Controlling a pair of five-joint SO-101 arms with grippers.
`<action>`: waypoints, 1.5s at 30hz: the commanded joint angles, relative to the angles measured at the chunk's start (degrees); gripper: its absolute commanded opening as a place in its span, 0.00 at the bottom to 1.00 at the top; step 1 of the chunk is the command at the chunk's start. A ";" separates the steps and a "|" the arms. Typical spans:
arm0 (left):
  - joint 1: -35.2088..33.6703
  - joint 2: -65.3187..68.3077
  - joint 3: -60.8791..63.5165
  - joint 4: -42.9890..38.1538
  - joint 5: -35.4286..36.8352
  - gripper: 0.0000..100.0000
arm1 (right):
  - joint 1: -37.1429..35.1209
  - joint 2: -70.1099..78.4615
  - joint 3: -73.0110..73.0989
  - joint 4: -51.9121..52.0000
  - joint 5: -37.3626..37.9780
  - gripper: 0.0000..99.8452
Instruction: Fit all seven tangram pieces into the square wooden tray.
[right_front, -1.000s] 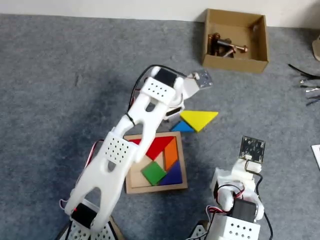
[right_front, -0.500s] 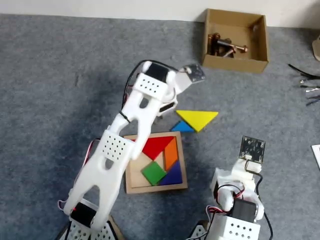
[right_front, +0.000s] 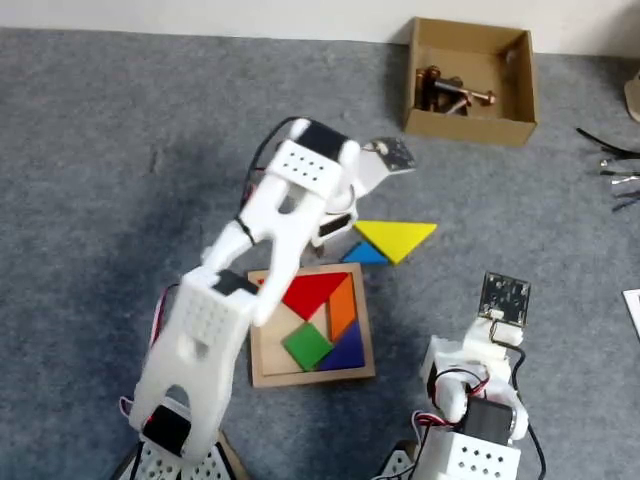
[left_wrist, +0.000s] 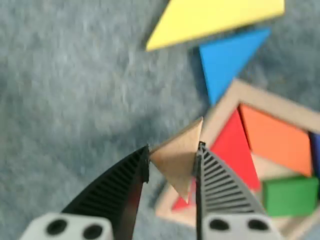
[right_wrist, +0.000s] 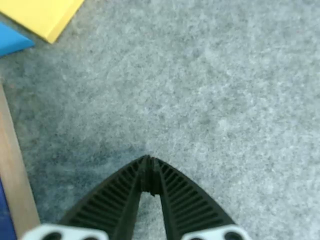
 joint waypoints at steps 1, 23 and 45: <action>1.27 -10.95 6.81 0.18 0.53 0.06 | 0.40 -0.66 6.46 -1.54 -0.53 0.00; 4.44 -53.67 73.80 -16.79 0.35 0.05 | 0.40 -0.66 6.46 -1.54 -0.53 0.00; 11.74 -67.82 94.99 -32.97 0.35 0.10 | 0.48 -0.66 6.46 -1.54 -0.53 0.00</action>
